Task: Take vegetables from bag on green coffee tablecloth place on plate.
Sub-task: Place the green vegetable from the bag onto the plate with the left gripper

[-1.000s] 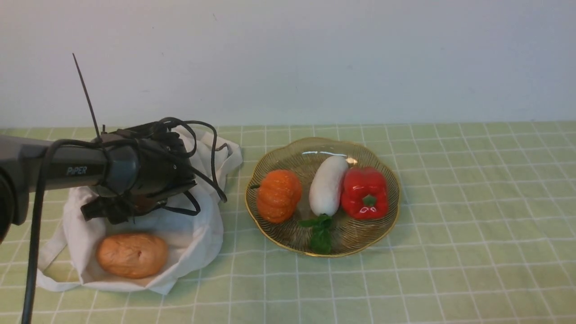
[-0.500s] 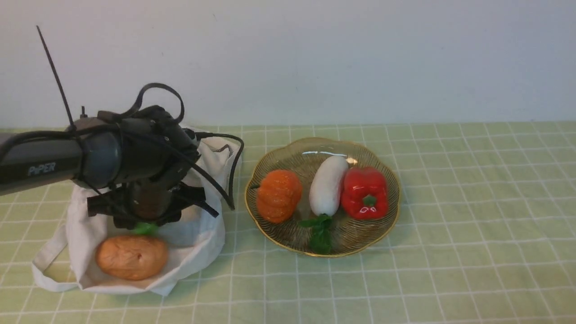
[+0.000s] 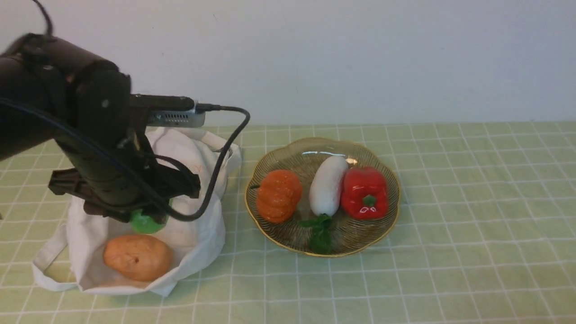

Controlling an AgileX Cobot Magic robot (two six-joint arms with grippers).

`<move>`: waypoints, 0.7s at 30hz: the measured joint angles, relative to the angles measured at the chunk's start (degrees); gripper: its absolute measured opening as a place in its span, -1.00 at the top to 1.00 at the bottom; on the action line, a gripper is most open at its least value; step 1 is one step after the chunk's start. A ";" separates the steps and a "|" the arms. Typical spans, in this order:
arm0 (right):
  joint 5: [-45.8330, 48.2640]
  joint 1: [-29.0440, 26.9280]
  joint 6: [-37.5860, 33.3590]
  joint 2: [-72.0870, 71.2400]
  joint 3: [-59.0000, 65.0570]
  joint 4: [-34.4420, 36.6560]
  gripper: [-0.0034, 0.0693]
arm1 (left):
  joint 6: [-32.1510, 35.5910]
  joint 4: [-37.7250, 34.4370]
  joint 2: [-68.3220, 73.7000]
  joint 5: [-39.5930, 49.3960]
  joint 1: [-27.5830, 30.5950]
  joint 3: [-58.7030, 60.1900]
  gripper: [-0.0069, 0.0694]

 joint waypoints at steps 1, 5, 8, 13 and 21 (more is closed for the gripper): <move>0.00 0.00 0.00 0.00 0.00 0.00 0.95 | 1.88 -1.93 -1.66 0.56 0.00 0.00 0.03; 0.00 0.00 0.00 0.00 0.00 0.00 0.95 | 8.85 -12.34 -5.42 -1.71 0.00 0.00 0.03; 0.00 0.00 0.00 0.00 0.00 0.00 0.95 | 13.12 -18.98 -4.77 -7.41 0.00 0.00 0.03; 0.00 0.00 0.00 0.00 0.00 0.00 0.95 | 20.71 -31.73 1.03 -20.70 -0.67 0.00 0.03; 0.00 0.00 0.00 0.00 0.00 0.00 0.95 | 34.94 -44.92 15.07 -37.50 -6.69 0.00 0.03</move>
